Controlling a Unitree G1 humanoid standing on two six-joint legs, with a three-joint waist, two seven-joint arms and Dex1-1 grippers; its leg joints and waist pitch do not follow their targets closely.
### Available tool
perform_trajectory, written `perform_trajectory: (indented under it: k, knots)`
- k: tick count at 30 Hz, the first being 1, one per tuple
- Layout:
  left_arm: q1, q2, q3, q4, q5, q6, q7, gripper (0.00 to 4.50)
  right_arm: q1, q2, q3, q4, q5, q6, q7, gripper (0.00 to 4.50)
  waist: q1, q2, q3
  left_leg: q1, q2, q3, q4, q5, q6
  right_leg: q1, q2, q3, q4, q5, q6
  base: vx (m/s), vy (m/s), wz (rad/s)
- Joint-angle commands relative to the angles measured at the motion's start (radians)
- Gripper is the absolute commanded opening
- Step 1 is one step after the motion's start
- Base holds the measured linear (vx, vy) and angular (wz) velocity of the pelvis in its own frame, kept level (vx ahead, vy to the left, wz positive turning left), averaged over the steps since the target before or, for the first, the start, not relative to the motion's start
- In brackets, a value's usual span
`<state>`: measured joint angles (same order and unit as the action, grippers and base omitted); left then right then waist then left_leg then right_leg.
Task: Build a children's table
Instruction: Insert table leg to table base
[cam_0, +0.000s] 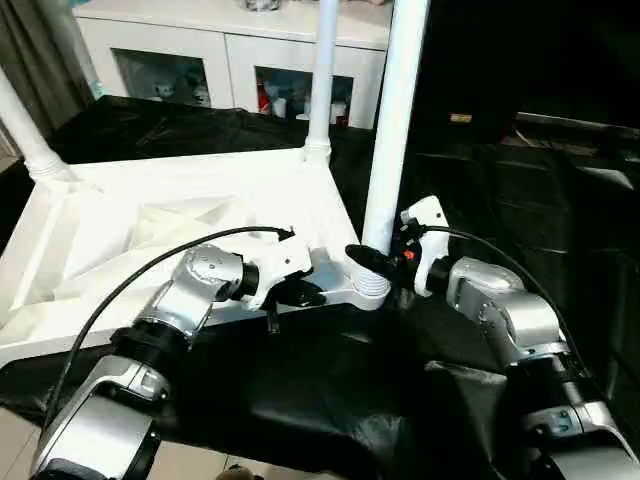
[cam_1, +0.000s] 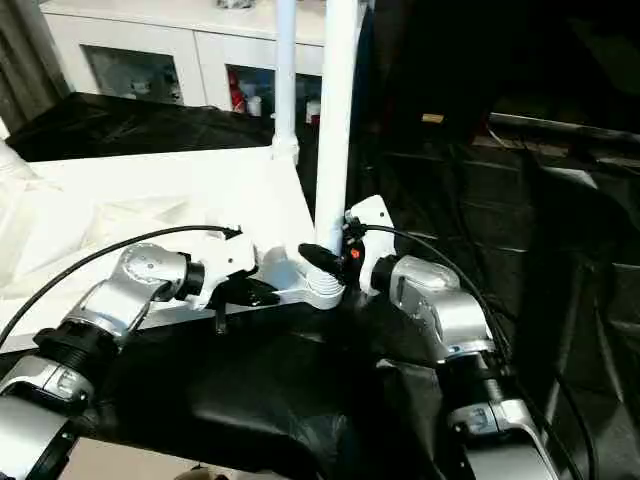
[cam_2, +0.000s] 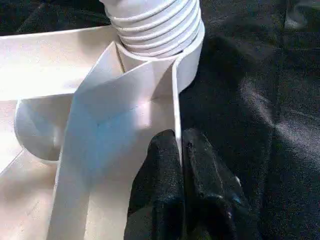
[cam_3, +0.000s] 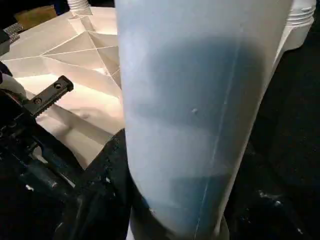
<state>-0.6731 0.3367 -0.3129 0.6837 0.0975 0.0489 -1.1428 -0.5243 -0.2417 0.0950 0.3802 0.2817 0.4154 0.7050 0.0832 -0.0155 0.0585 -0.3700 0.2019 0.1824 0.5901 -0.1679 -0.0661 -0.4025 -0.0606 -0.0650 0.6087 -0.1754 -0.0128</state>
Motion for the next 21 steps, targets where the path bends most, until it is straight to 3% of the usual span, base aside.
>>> perform_trajectory:
  k: [1,7,9,10,11,13,16,17,21]
  knots:
    - [-0.008,0.007,-0.023,0.016,0.015,0.006,-0.019,0.00,-0.011,0.007,-0.004,0.024,0.000,-0.007,-0.004,1.91,-0.002,-0.004,-0.061,0.018,0.031,-0.014,-0.074,-0.274,-0.014,0.036,-0.086,0.050,-0.094,-0.394,-0.143,0.000,0.000,0.00]
    - [-0.014,0.009,-0.015,0.019,0.011,0.015,-0.014,0.00,0.009,0.018,-0.056,0.058,0.027,-0.028,-0.007,1.91,-0.002,-0.001,-0.062,0.020,0.031,-0.015,-0.075,-0.287,-0.017,0.036,-0.087,0.050,-0.095,-0.402,-0.146,0.000,0.000,0.00]
    - [-0.017,0.011,-0.013,0.022,0.009,0.019,-0.014,0.00,0.037,0.031,-0.092,0.066,0.057,-0.036,-0.011,1.91,0.001,0.010,-0.063,0.021,0.032,-0.017,-0.076,-0.296,-0.020,0.036,-0.086,0.050,-0.094,-0.382,-0.155,0.000,0.000,0.00]
    - [-0.017,0.011,-0.013,0.022,0.009,0.019,-0.014,0.00,0.037,0.031,-0.092,0.066,0.057,-0.036,-0.011,1.91,0.000,0.007,-0.063,0.021,0.032,-0.016,-0.077,-0.299,-0.020,0.036,-0.086,0.050,-0.095,-0.378,-0.157,0.000,0.000,0.00]
    - [-0.020,0.014,-0.011,0.025,0.009,0.022,-0.015,0.00,0.066,0.044,-0.118,0.080,0.076,-0.058,-0.014,1.91,0.003,0.021,-0.065,0.021,0.031,-0.019,-0.077,-0.301,-0.024,0.039,-0.087,0.049,-0.091,-0.362,-0.165,0.000,0.000,0.00]
    - [-0.025,0.016,-0.009,0.032,0.010,0.023,-0.012,0.00,0.093,0.056,-0.131,0.094,0.081,-0.086,-0.022,1.91,0.000,0.012,-0.065,0.020,0.032,-0.017,-0.077,-0.312,-0.023,0.039,-0.086,0.049,-0.092,-0.343,-0.175,0.000,0.000,0.00]
    - [-0.030,0.018,-0.009,0.038,0.012,0.024,-0.009,0.00,0.120,0.070,-0.143,0.099,0.086,-0.107,-0.022,1.91,0.003,0.016,-0.064,0.023,0.032,-0.016,-0.078,-0.322,-0.024,0.037,-0.085,0.049,-0.093,-0.350,-0.180,0.000,0.000,0.00]
    - [-0.033,0.017,-0.009,0.042,0.012,0.024,-0.007,0.00,0.134,0.076,-0.147,0.100,0.086,-0.125,-0.021,1.91,0.003,0.021,-0.063,0.023,0.031,-0.017,-0.079,-0.329,-0.025,0.038,-0.086,0.049,-0.095,-0.361,-0.178,0.000,0.000,0.00]
    - [-0.044,0.015,-0.007,0.056,0.016,0.023,0.006,0.00,0.171,0.081,-0.141,0.091,0.074,-0.174,-0.014,1.91,0.004,0.020,-0.061,0.024,0.031,-0.019,-0.080,-0.352,-0.026,0.037,-0.087,0.048,-0.100,-0.398,-0.168,0.000,0.000,0.00]
